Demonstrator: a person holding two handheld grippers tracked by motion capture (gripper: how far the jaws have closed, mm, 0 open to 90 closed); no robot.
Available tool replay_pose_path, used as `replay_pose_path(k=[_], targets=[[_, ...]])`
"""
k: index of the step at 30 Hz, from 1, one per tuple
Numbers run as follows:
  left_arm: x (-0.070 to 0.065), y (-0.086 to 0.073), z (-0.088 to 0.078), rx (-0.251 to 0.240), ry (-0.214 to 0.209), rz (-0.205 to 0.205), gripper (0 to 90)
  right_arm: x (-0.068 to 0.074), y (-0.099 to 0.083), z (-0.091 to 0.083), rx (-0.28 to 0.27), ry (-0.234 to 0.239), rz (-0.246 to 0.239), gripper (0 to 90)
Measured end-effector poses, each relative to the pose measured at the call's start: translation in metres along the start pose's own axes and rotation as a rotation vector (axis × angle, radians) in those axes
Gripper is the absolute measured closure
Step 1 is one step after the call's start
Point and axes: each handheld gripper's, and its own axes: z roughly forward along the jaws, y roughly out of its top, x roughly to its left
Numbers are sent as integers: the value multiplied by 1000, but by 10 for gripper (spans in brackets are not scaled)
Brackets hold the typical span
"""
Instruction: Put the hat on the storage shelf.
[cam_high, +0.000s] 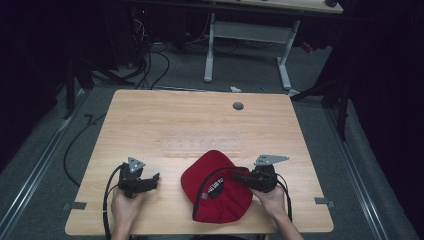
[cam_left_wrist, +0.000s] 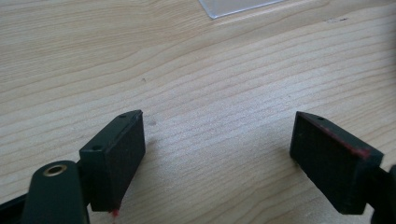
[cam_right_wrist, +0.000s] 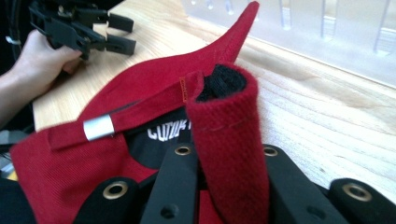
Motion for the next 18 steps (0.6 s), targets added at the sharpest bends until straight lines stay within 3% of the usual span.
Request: replay_pose_path(k=[8,11,15,18], targets=[[-1,-1,-1,-7,0,10,184,3,12,-16,-27,-20,20,851],[-3,-3,-3,-12,-10,45,186,4,16,-20,-34,-25,30,850],[-6,-4,-6,-9,-27,57,188,4,18,-23,-40,-31,34,851],[-11,-3,-11,-16,-78,42,197,4,19,-25,-46,-34,49,851]])
